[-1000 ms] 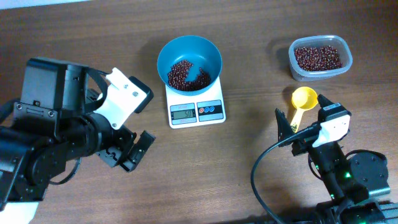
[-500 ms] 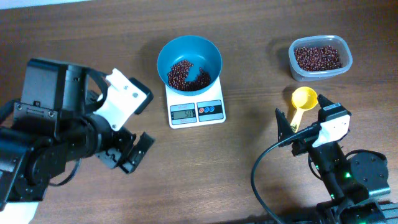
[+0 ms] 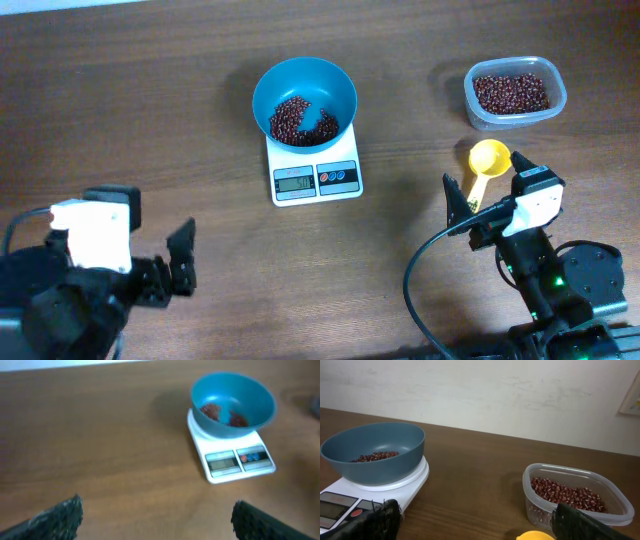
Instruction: Scoop item into bowl and weigh 50g on scale
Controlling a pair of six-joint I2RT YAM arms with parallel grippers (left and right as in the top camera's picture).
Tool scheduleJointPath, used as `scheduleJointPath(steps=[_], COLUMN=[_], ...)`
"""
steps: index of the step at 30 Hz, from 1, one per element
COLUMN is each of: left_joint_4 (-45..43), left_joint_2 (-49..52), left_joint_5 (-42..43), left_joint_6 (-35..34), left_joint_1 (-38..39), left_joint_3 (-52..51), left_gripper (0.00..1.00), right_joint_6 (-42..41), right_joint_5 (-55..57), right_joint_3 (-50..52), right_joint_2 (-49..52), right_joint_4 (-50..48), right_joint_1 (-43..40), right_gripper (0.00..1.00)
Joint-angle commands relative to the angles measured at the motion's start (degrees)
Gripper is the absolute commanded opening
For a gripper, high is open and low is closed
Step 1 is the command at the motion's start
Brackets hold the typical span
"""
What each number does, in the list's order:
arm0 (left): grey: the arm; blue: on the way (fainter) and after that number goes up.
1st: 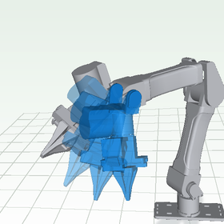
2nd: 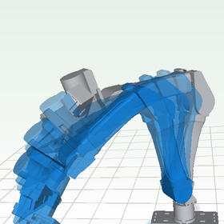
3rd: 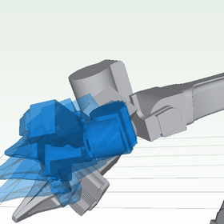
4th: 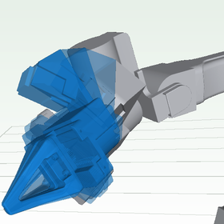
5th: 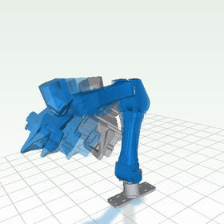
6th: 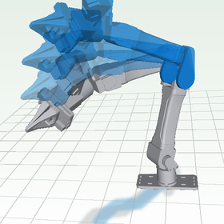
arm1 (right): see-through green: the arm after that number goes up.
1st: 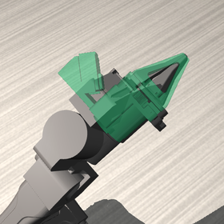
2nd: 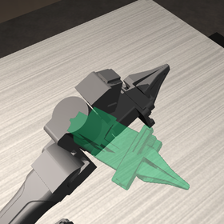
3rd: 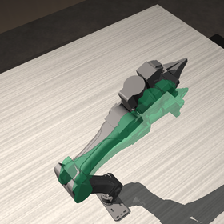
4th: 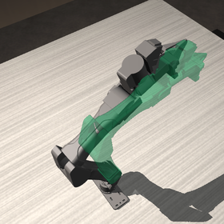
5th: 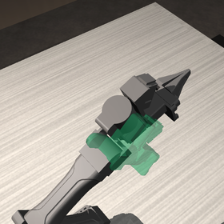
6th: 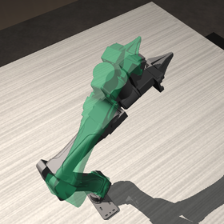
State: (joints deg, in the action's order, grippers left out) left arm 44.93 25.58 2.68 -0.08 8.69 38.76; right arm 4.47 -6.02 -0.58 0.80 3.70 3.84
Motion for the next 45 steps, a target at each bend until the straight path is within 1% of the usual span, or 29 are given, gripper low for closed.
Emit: scheduleJointPath(steps=[1,4,6,16,24,25,28,30,33,35,39,40,41,43,45], left_joint_4=[-6.36,-9.57,-9.57,-5.84,-5.51,-7.02,-12.55,-18.62,-30.86,-43.08,-40.74,-40.26,-40.15,-40.15,-40.15], left_joint_2=[-2.69,-7.37,-11.37,-24.76,-25.27,-25.27,-25.27,-25.27,-25.27,-25.27,-25.29,-25.29,-25.29,-25.29,-25.29], left_joint_5=[0.96,1.2,1.22,1.4,1.38,1.38,1.36,1.36,1.36,1.62,0.48,-1.31,-2.12,-2.1,-2.08], left_joint_6=[-1.73,-1.9,-1.9,-1.9,-2.12,-2.14,-5.33,-5.51,-5.51,-5.73,-6.14,-6.08,-4.94,0.44,1.01], left_joint_1=[-2.51,-2.47,-2.47,-2.47,-2.47,-2.47,-2.47,-2.47,-2.47,-2.47,-2.47,-2.47,-2.47,-2.47,-2.47], left_joint_3=[-6.8,-11.69,-11.78,-11.78,-13.18,-14.34,-18.25,-23.02,-31.26,-38.53,-38.25,-38.25,-38.25,-38.25,-38.25], left_gripper=[0.99,0.99,0.99,0.99,0.99,0.99,0.99,0.99,0.99,0.99,0.99,0.99,0.99,0.99,0.99], right_joint_6=[-0.37,-0.37,-0.37,-0.37,-0.37,-0.37,-0.39,-0.39,-0.37,-0.39,-0.37,-0.37,-0.37,-0.37,-0.37], right_joint_5=[0.31,0.31,0.31,0.31,0.31,0.31,0.31,0.31,0.31,0.31,0.31,0.31,0.31,0.31,0.31], right_joint_3=[0.26,0.26,0.26,0.26,0.26,0.26,0.26,0.26,0.26,0.26,0.26,0.26,0.26,0.26,0.26], right_joint_2=[-0.48,-0.48,-0.48,-0.48,-0.48,-0.48,-0.48,-0.48,-0.48,-0.48,-0.48,-0.48,-0.48,-0.48,-0.48], right_joint_4=[0.42,0.42,0.42,0.42,0.42,0.42,0.42,0.42,0.42,0.42,0.42,0.42,0.42,0.42,0.42], right_joint_1=[0.22,0.22,0.22,0.22,0.22,0.22,0.22,0.22,0.22,0.22,0.22,0.22,0.22,0.22,0.22], right_gripper=[0.99,0.98,0.99,0.99,0.99,0.99,0.99,0.99,0.99,0.99,0.99,0.99,0.99,0.99,0.99])
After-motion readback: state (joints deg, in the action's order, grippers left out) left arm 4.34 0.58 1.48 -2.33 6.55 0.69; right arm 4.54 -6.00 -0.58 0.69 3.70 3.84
